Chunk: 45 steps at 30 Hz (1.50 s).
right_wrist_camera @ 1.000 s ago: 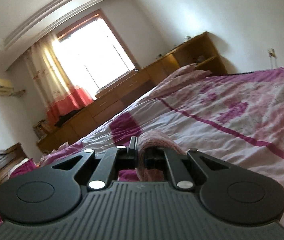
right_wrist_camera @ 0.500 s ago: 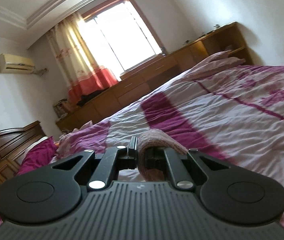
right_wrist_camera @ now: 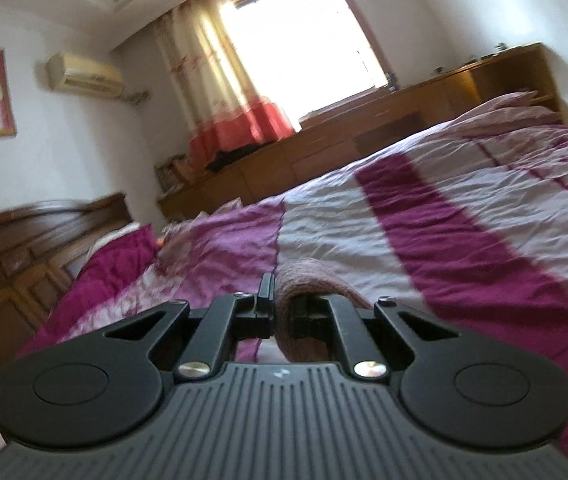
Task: Fold small clothes
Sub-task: 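Lift the sleeve with the right tool, lay it across the body, release, then grasp the other sleeve's ribbed cuff with the left tool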
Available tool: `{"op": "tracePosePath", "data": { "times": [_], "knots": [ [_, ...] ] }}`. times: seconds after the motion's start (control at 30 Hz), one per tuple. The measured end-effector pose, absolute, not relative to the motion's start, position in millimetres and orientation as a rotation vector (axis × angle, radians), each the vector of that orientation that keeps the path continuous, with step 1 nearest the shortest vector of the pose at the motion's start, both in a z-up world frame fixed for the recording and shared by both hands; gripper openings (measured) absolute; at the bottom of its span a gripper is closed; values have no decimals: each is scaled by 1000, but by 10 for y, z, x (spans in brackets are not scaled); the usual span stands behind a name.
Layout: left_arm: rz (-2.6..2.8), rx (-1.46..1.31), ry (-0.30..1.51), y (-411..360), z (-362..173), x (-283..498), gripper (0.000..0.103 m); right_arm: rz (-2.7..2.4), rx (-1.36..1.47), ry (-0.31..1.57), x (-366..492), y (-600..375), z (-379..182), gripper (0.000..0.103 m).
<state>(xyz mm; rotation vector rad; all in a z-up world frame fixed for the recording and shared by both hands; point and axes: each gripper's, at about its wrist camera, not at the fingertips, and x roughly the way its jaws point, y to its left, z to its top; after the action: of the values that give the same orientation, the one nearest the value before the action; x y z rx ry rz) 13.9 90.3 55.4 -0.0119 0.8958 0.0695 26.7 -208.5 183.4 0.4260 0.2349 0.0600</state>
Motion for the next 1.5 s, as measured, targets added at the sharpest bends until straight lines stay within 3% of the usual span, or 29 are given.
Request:
{"op": "tracePosePath", "data": {
  "times": [0.6, 0.67, 0.73, 0.83, 1.5],
  "knots": [
    [108, -36, 903, 1110, 508, 141, 103, 224, 393, 606, 639, -1084, 478, 8],
    [110, -34, 903, 1111, 505, 139, 103, 240, 404, 636, 664, -1068, 406, 17],
    [114, -32, 904, 1109, 503, 137, 103, 244, 414, 657, 660, -1063, 360, 38],
    [116, -32, 906, 1106, 502, 139, 103, 261, 459, 697, 648, -1110, 320, 57],
    [93, 2, 890, 949, 587, 136, 103, 249, 474, 719, 160, -1761, 770, 70]
  ]
}}
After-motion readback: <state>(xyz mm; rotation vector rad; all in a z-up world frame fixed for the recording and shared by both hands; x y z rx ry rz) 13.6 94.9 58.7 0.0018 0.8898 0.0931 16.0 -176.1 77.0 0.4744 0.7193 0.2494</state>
